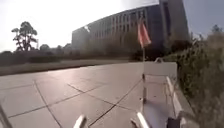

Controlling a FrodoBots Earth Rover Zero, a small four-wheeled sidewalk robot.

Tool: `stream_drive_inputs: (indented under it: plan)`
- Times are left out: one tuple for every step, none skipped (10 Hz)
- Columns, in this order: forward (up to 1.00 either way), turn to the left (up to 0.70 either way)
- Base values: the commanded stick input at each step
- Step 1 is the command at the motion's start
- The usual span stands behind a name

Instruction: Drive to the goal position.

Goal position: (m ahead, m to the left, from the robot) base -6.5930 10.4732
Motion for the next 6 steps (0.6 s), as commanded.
stream_drive_inputs:
  plan:
    - [0.00, 0.00]
    - [0.00, 0.00]
    - [0.59, 0.29]
    - [0.70, 0.35]
    - [0.70, 0.35]
    - [0.70, 0.35]
